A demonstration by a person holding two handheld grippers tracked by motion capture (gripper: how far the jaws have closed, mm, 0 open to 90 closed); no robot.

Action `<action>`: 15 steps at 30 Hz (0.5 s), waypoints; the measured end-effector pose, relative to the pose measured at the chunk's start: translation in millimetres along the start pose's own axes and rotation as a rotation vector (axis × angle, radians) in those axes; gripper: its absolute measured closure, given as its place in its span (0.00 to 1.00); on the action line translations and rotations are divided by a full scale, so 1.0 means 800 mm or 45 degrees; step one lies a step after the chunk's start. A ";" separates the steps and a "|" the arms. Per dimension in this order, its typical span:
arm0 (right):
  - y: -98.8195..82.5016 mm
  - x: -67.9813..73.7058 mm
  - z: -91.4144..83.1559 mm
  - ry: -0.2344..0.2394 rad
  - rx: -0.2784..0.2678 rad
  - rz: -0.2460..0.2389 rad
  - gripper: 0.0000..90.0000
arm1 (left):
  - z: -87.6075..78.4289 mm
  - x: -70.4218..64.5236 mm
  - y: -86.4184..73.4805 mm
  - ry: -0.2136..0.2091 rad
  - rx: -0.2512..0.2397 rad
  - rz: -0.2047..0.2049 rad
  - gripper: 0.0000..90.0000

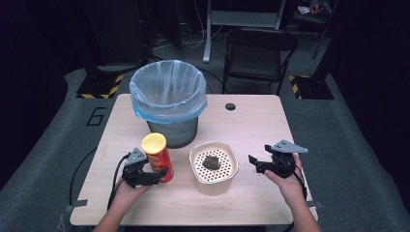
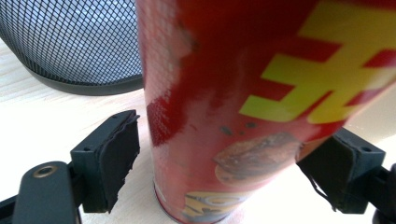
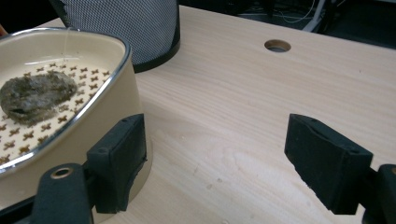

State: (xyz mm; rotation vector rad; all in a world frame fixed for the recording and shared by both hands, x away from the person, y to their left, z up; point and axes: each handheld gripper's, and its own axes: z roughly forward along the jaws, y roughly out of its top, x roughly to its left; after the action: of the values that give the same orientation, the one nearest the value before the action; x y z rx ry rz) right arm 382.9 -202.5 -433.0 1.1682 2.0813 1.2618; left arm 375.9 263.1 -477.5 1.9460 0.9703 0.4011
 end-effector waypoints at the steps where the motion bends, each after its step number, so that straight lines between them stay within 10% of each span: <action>1: -0.005 -0.001 0.000 -0.001 -0.002 0.015 0.23 | 0.001 0.000 -0.001 0.002 0.002 0.012 0.19; 15: -0.040 -0.008 0.008 -0.019 0.055 0.084 0.24 | -0.001 -0.011 -0.001 0.056 -0.012 0.105 0.27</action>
State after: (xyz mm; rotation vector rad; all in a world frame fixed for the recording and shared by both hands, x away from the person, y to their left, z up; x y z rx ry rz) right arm 377.1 -212.0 -464.4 1.2711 2.0845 1.2392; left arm 369.5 257.2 -476.7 1.9809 0.9164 0.4960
